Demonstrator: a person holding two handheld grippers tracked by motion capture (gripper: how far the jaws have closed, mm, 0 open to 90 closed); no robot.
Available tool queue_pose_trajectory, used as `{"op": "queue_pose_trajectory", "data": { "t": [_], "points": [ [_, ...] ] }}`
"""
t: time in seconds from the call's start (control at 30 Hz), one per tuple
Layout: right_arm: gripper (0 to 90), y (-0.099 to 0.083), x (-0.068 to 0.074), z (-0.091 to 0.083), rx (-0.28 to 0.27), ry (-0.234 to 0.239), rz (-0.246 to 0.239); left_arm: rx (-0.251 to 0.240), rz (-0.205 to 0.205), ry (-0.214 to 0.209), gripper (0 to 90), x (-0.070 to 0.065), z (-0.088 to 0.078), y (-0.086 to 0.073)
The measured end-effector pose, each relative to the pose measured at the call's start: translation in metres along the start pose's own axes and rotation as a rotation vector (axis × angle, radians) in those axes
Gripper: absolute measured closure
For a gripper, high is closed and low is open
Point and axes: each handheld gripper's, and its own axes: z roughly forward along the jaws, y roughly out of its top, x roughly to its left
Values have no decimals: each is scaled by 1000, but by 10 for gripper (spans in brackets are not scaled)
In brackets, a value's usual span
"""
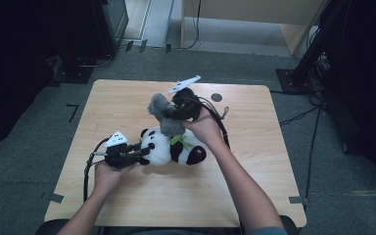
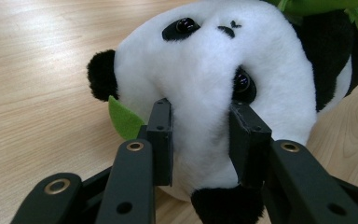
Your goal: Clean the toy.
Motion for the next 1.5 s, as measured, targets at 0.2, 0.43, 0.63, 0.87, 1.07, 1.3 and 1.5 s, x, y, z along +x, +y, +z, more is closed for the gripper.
{"op": "queue_pose_trajectory", "data": {
  "t": [0.2, 0.43, 0.63, 0.87, 1.07, 1.3, 1.5],
  "points": [
    [785, 8, 24, 51, 103, 77, -64, 3, 7, 7, 650, -1, -1, 1],
    [787, -19, 13, 61, 136, 90, 3, 20, -21, -1, 674, 0, 1, 1],
    [789, -37, -8, 36, 123, 30, 65, 26, -39, -1, 687, 1, 0, 1],
    [788, -63, -25, 9, 105, 21, 102, 21, -30, -1, 692, 0, 1, 1],
    [788, -69, -26, -5, 76, 1, 99, 23, -27, -1, 693, 0, 0, 1],
    [790, -82, -41, -26, 59, -94, 131, 19, -36, -3, 692, 2, 0, 1],
    [788, -87, -50, -42, 26, -104, 157, 11, -34, 2, 690, 1, 0, 1]
  ]
}}
